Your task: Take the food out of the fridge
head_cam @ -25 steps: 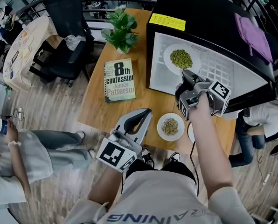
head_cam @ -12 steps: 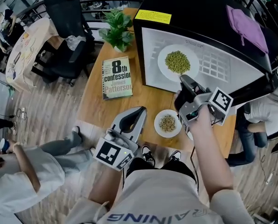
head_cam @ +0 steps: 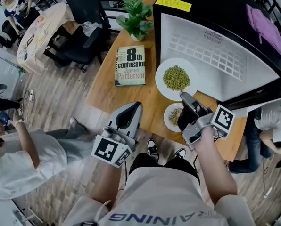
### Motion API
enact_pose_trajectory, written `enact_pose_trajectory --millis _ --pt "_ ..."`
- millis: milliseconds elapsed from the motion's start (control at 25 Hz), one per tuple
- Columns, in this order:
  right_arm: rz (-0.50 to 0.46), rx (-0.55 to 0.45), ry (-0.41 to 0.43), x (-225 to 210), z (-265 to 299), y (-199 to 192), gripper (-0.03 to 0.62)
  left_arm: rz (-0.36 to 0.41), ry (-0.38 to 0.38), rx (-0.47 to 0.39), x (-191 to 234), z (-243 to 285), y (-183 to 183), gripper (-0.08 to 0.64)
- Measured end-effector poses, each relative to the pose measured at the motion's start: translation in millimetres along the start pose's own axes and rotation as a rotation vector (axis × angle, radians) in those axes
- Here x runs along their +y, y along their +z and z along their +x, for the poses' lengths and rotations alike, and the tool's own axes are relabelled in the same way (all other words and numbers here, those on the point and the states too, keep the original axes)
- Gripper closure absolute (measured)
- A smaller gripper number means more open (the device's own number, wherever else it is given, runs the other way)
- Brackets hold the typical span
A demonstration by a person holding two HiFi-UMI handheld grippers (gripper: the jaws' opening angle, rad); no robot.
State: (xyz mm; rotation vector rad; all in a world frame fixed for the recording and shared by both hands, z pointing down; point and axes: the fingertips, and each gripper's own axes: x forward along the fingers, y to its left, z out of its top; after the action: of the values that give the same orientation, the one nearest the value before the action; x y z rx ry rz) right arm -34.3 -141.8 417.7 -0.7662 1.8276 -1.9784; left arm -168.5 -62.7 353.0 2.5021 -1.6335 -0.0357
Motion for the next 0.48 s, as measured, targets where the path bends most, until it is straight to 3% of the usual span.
enact_pose_trajectory --millis 480 --pt "-0.001 0.181 -0.102 -85 36 -73 0.560 0.001 0.142 0.032 9 -65 -23 0.554"
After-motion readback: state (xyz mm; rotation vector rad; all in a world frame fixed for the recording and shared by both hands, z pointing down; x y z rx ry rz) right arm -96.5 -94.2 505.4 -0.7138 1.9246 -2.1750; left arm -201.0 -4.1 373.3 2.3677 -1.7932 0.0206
